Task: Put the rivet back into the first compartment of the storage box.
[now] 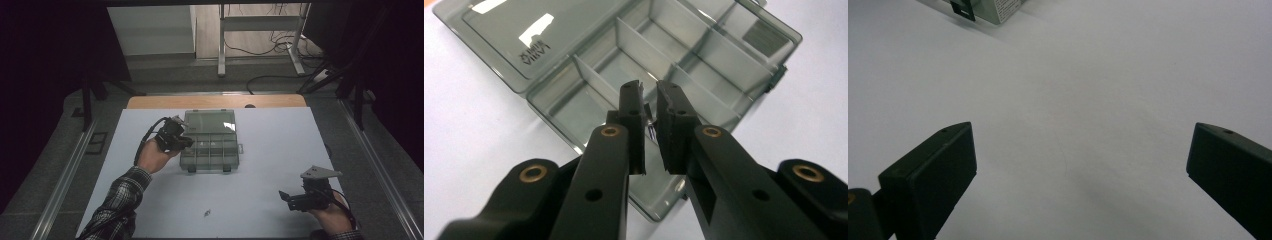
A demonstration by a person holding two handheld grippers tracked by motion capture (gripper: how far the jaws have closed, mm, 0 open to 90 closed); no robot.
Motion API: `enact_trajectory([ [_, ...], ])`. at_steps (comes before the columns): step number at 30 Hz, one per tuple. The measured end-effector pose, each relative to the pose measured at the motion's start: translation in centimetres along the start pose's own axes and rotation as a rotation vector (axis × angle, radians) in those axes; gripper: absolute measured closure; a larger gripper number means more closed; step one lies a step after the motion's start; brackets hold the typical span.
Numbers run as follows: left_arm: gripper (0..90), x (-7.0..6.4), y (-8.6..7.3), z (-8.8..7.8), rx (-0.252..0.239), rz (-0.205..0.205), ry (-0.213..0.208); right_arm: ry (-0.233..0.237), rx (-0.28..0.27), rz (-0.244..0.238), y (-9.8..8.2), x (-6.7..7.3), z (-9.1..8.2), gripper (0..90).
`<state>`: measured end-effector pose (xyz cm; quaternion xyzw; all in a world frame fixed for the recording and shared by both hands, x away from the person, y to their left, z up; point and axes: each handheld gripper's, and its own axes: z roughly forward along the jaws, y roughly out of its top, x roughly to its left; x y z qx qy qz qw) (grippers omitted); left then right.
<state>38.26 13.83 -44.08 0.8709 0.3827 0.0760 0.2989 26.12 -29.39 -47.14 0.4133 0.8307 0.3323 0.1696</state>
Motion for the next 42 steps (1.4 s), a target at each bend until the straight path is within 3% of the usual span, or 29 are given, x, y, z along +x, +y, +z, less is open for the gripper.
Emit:
enact_trajectory([
  [8, 82.5, 1.1, 0.4, 0.7, 0.003, -0.019, 0.022, -0.001, -0.002, 0.002, 0.0, -0.1, 0.0, 0.0],
  [17, 82.5, 2.2, 0.7, 2.2, -0.004, -0.060, 0.014, -0.001, -0.003, 0.005, 0.0, -0.1, 0.0, 0.0],
  [25, 82.3, 2.8, 0.8, 3.3, 0.016, -0.062, 0.052, 0.000, 0.000, 0.005, 0.0, -0.1, 0.0, 0.0],
  [42, 81.2, 3.3, 0.4, 5.0, 0.035, -0.076, 0.057, 0.001, 0.005, 0.005, -0.1, -0.1, 0.1, 0.1],
])
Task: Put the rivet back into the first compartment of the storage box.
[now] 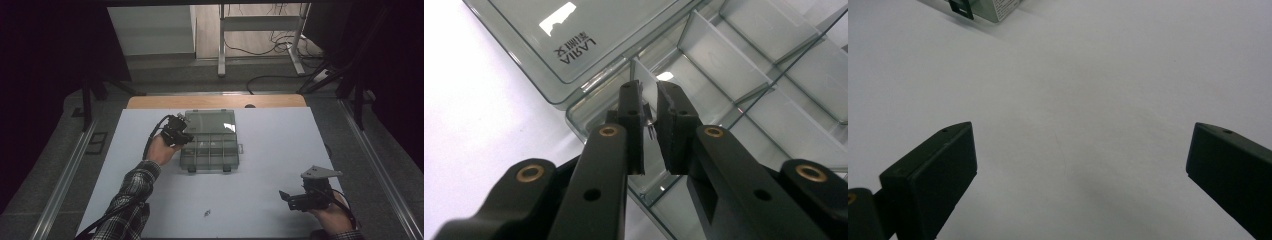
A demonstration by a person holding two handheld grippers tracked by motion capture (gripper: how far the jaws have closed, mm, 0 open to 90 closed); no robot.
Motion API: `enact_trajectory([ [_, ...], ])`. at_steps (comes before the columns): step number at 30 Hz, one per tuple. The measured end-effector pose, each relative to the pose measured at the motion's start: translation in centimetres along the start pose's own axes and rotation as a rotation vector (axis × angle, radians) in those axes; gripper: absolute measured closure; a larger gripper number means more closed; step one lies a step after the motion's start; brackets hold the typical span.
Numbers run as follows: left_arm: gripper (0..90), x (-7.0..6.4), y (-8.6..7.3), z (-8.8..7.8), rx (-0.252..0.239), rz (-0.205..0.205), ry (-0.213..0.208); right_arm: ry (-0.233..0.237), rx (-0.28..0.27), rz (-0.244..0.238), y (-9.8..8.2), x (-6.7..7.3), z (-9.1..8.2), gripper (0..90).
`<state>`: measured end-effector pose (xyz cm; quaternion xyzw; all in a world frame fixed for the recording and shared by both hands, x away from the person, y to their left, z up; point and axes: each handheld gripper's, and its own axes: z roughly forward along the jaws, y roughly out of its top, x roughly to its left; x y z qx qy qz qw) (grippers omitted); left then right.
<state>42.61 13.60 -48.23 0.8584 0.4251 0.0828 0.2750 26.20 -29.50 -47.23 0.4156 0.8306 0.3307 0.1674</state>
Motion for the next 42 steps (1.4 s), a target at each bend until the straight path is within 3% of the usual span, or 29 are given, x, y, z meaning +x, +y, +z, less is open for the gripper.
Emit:
enact_trajectory([
  [12, 70.7, -0.1, 0.0, -0.8, -0.017, -0.019, 0.001, 0.000, -0.001, -0.001, 0.0, 0.0, 0.0, 0.1],
  [25, 36.0, -0.5, -0.2, -2.4, -0.029, -0.017, -0.011, -0.001, 0.000, 0.000, 0.0, 0.0, 0.0, 0.1],
  [26, 28.7, -0.5, -0.4, -2.7, -0.030, -0.014, -0.007, -0.001, 0.000, -0.002, 0.0, 0.0, 0.0, 0.1],
  [28, 22.6, -0.5, -0.6, -3.0, -0.027, -0.013, -0.011, -0.001, 0.000, -0.002, 0.0, 0.0, 0.0, 0.1],
  [32, 15.8, -0.6, -1.0, -3.3, -0.030, -0.013, -0.026, -0.001, 0.000, -0.002, 0.0, 0.0, 0.0, 0.1],
  [35, 5.3, -1.0, -1.5, -3.8, -0.026, -0.006, -0.024, 0.000, 0.001, -0.002, 0.0, 0.0, 0.0, 0.1],
  [42, 2.5, -1.2, -2.1, -4.8, -0.033, 0.011, -0.047, -0.001, 0.000, -0.002, 0.0, 0.0, 0.0, 0.1],
])
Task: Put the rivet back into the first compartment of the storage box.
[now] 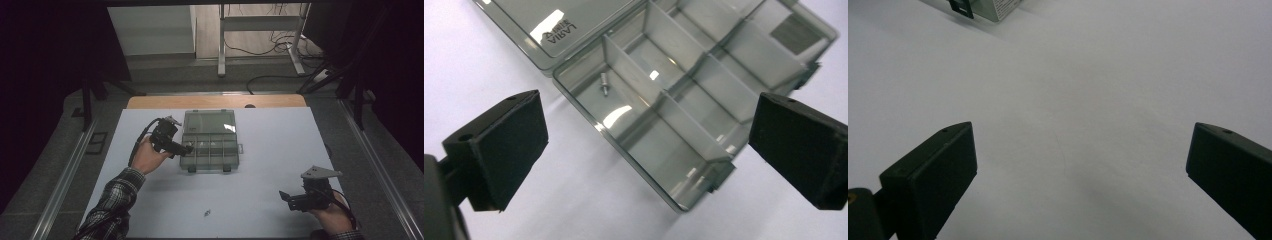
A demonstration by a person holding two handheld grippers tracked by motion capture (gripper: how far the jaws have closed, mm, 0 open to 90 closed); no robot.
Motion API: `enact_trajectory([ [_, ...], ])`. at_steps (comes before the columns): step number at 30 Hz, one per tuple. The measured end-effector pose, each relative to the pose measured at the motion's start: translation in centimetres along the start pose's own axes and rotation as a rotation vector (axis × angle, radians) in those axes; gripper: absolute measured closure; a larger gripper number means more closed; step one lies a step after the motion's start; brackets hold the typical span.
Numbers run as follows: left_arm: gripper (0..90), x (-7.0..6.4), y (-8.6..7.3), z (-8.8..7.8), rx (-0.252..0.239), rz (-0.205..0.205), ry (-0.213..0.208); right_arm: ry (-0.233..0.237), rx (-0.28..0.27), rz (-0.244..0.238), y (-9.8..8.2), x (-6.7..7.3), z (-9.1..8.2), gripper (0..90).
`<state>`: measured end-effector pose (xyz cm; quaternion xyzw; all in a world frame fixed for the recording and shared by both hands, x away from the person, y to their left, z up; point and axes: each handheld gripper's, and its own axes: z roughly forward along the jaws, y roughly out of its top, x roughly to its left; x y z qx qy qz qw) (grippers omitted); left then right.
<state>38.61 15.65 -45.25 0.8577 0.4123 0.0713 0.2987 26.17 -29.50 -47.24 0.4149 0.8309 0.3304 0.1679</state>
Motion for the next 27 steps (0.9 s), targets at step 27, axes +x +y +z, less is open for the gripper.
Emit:
enact_trajectory([
  [27, 0.0, -2.6, -3.1, -2.3, -0.004, 0.051, -0.031, 0.000, 0.001, -0.007, 0.0, 0.1, 0.0, 0.1],
])
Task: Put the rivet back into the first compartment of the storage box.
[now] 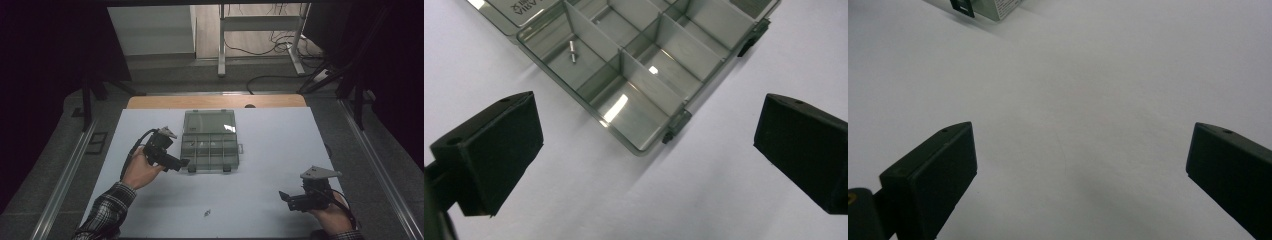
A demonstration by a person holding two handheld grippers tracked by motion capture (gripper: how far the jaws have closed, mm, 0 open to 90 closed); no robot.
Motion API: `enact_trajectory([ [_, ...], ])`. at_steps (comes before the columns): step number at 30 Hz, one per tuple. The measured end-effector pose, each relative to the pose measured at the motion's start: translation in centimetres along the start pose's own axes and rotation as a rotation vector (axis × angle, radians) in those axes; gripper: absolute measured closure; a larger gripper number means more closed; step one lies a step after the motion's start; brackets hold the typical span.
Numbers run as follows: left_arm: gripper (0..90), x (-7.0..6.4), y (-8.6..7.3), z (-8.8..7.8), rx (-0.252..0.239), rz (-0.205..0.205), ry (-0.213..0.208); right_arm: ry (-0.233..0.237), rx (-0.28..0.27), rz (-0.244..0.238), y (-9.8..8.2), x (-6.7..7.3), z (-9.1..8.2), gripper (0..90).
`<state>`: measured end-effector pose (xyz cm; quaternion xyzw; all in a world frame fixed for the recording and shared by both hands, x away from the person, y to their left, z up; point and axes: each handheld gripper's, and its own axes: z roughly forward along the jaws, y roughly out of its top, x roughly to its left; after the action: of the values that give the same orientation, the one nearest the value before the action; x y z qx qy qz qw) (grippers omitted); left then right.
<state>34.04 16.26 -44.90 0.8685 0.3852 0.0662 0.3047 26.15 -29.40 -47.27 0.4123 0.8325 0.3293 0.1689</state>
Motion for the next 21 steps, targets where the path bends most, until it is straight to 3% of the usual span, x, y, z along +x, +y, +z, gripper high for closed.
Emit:
enact_trajectory([
  [21, 0.0, -2.8, -1.8, -0.5, -0.010, 0.033, -0.028, 0.000, -0.001, -0.001, 0.0, 0.0, 0.0, 0.1],
])
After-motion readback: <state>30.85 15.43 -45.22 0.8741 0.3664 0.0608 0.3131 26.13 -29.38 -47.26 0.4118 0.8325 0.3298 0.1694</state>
